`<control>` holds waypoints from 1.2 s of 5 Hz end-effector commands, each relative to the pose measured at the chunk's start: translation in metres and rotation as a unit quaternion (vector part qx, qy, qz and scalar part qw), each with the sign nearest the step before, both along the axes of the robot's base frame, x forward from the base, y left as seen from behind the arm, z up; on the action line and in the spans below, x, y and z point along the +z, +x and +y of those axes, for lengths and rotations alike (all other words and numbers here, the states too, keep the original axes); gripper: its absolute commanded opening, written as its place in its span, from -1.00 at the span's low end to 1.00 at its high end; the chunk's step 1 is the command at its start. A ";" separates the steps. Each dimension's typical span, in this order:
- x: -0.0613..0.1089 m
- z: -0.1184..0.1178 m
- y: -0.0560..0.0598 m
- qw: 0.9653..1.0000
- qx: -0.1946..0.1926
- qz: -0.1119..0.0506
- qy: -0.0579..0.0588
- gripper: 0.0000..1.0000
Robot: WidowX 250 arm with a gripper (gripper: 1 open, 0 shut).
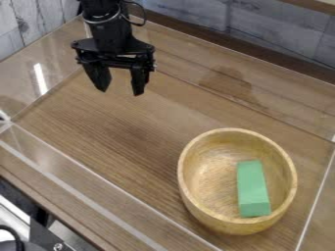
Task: Put green object into wooden bowl
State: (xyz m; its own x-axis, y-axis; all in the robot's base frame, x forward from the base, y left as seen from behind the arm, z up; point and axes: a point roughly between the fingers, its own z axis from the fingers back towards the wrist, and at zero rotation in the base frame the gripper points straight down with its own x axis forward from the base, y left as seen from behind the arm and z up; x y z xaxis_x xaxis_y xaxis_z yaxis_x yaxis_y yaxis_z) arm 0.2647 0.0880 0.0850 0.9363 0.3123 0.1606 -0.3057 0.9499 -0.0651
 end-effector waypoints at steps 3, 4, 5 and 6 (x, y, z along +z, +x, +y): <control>0.006 -0.101 0.002 0.998 0.066 -0.003 -0.005 1.00; 0.007 -0.131 0.001 0.995 0.104 -0.003 -0.012 1.00; 0.011 -0.152 -0.003 0.991 0.130 -0.005 -0.019 1.00; 0.014 -0.165 -0.004 0.990 0.134 -0.010 -0.031 1.00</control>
